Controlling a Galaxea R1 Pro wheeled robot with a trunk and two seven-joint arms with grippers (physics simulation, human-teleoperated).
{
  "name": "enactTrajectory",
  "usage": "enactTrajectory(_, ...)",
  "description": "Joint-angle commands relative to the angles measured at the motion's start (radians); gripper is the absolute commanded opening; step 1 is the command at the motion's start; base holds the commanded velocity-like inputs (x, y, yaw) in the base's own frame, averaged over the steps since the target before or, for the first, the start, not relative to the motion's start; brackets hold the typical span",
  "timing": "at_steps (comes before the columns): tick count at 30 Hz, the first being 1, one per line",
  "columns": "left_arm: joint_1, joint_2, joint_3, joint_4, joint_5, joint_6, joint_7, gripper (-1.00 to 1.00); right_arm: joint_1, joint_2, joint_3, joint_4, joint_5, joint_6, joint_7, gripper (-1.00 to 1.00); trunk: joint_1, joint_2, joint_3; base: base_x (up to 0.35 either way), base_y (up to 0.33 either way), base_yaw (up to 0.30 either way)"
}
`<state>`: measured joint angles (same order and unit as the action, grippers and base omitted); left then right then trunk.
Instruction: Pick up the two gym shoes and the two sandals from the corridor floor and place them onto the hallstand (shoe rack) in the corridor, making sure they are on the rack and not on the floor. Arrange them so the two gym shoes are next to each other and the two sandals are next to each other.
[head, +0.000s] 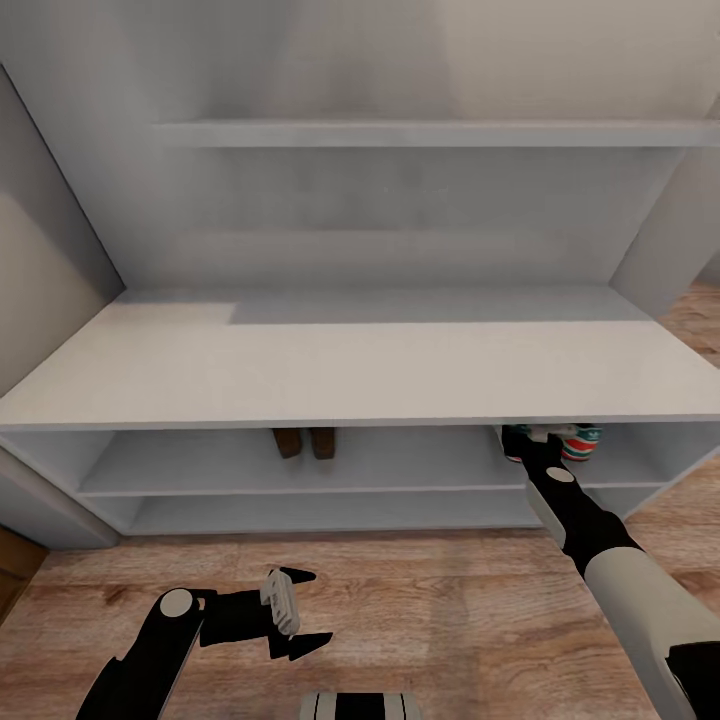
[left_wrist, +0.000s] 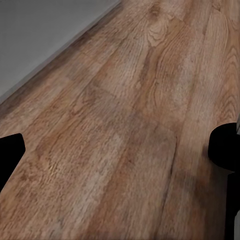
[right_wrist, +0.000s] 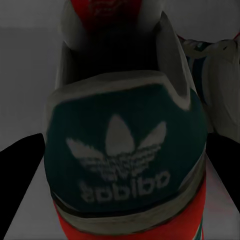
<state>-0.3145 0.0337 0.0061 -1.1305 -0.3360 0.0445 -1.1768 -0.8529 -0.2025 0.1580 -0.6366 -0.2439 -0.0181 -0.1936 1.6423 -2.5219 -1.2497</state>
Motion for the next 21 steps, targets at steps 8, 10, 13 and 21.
enactTrajectory(8,0.000,0.000,0.000,0.000,0.000,0.000,0.000,1.00,0.000,0.000,0.000,0.000,0.000,-0.001,0.000,-1.00,0.000,0.000,0.000,0.000,-0.001,0.000)
enactTrajectory(10,0.000,0.000,0.000,0.000,-0.001,0.000,0.000,1.00,0.000,0.000,0.000,0.000,0.000,-0.001,0.000,-1.00,0.000,0.000,0.000,0.000,0.000,0.000)
enactTrajectory(13,0.000,0.000,-0.001,0.000,-0.001,0.000,0.000,1.00,0.000,0.001,0.000,0.000,0.000,-0.002,0.000,-1.00,0.000,0.000,0.000,0.000,0.000,0.000)
enactTrajectory(21,0.000,0.000,-0.001,0.000,-0.002,0.000,0.000,1.00,0.000,0.001,0.000,0.000,0.000,-0.002,0.000,-1.00,0.000,0.000,0.000,0.000,-0.063,0.000)
